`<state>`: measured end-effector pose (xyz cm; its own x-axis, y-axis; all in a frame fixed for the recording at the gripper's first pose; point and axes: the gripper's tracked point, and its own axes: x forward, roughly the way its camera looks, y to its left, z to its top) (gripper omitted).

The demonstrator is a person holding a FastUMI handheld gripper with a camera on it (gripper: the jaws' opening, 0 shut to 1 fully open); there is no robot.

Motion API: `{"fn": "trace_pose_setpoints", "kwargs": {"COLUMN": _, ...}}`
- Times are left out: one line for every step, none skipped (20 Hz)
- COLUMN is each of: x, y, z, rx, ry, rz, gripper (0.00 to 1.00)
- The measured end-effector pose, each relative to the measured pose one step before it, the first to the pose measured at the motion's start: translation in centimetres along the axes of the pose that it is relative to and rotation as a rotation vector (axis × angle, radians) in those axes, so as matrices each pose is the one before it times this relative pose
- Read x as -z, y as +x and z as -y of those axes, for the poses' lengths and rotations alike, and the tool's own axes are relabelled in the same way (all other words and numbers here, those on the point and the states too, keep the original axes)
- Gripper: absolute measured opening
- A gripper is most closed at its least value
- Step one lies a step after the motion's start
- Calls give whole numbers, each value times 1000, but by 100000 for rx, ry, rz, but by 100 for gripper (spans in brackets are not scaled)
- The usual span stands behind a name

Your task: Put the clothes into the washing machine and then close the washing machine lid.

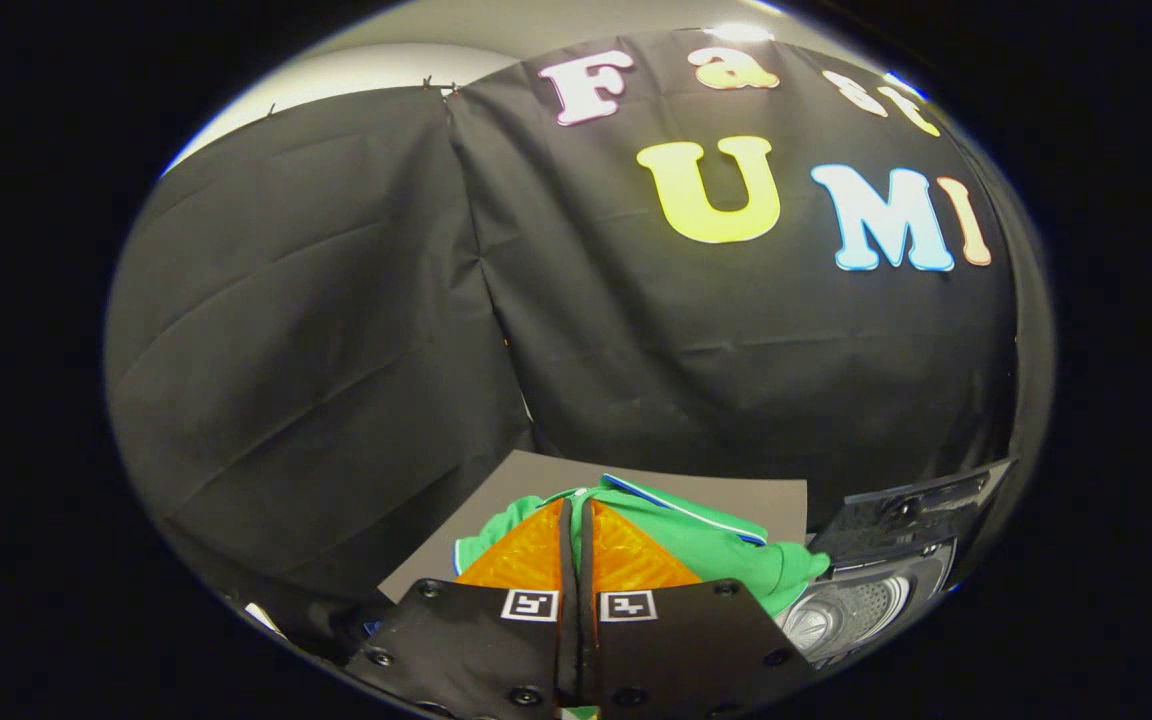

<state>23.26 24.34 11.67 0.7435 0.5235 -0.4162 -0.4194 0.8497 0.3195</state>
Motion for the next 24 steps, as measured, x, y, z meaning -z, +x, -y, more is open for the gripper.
{"fn": "trace_pose_setpoints", "kwargs": {"x": -729, "y": -524, "z": -136, "rx": -535, "ry": -1056, "rz": 1631, "gripper": 1}}
{"fn": "trace_pose_setpoints", "kwargs": {"x": -615, "y": -515, "z": -224, "rx": -480, "ry": -574, "rz": 1706, "gripper": 1}}
{"fn": "trace_pose_setpoints", "kwargs": {"x": -519, "y": -391, "z": -127, "rx": -533, "ry": -339, "rz": 1475, "gripper": 1}}
{"fn": "trace_pose_setpoints", "kwargs": {"x": -424, "y": -333, "z": -76, "rx": -304, "ry": -523, "rz": 703, "gripper": 1}}
{"fn": "trace_pose_setpoints", "kwargs": {"x": -344, "y": -237, "z": 91, "rx": 94, "ry": -785, "rz": 634, "gripper": 1}}
{"fn": "trace_pose_setpoints", "kwargs": {"x": -148, "y": -290, "z": -12, "rx": 11, "ry": -492, "rz": 424, "gripper": 1}}
{"fn": "trace_pose_setpoints", "kwargs": {"x": -224, "y": -256, "z": 61, "rx": -57, "ry": 180, "rz": 471, "gripper": 1}}
{"fn": "trace_pose_setpoints", "kwargs": {"x": -118, "y": -186, "z": -54, "rx": -101, "ry": 297, "rz": 602, "gripper": 1}}
{"fn": "trace_pose_setpoints", "kwargs": {"x": -289, "y": -214, "z": 108, "rx": 80, "ry": -63, "rz": 595, "gripper": 1}}
{"fn": "trace_pose_setpoints", "kwargs": {"x": -212, "y": -217, "z": 203, "rx": 370, "ry": -368, "rz": 610, "gripper": 1}}
{"fn": "trace_pose_setpoints", "kwargs": {"x": -253, "y": -235, "z": 312, "rx": 430, "ry": -225, "rz": 662, "gripper": 1}}
{"fn": "trace_pose_setpoints", "kwargs": {"x": -161, "y": -243, "z": 306, "rx": 285, "ry": 8, "rz": 440, "gripper": 1}}
{"fn": "trace_pose_setpoints", "kwargs": {"x": -243, "y": -222, "z": 368, "rx": 324, "ry": 86, "rz": 512, "gripper": 1}}
{"fn": "trace_pose_setpoints", "kwargs": {"x": -100, "y": -300, "z": 527, "rx": 655, "ry": 143, "rz": 604, "gripper": 1}}
{"fn": "trace_pose_setpoints", "kwargs": {"x": -246, "y": -313, "z": 544, "rx": 507, "ry": 269, "rz": 377, "gripper": 1}}
{"fn": "trace_pose_setpoints", "kwargs": {"x": -166, "y": -266, "z": 515, "rx": 468, "ry": 465, "rz": 594, "gripper": 1}}
{"fn": "trace_pose_setpoints", "kwargs": {"x": -228, "y": -321, "z": 524, "rx": 329, "ry": 287, "rz": 501, "gripper": 1}}
{"fn": "trace_pose_setpoints", "kwargs": {"x": -199, "y": -383, "z": 586, "rx": 599, "ry": -84, "rz": 486, "gripper": 1}}
{"fn": "trace_pose_setpoints", "kwargs": {"x": -272, "y": -365, "z": 696, "rx": 799, "ry": -159, "rz": 594, "gripper": 1}}
{"fn": "trace_pose_setpoints", "kwargs": {"x": -179, "y": -353, "z": 719, "rx": 804, "ry": -248, "rz": 630, "gripper": 1}}
{"fn": "trace_pose_setpoints", "kwargs": {"x": -277, "y": -382, "z": 791, "rx": 941, "ry": -332, "rz": 620, "gripper": 1}}
{"fn": "trace_pose_setpoints", "kwargs": {"x": -138, "y": -359, "z": 858, "rx": 1222, "ry": -235, "rz": 549, "gripper": 1}}
{"fn": "trace_pose_setpoints", "kwargs": {"x": -208, "y": -341, "z": 1016, "rx": 1130, "ry": -21, "rz": 520, "gripper": 1}}
{"fn": "trace_pose_setpoints", "kwargs": {"x": -93, "y": -250, "z": 952, "rx": 1185, "ry": 211, "rz": 326, "gripper": 1}}
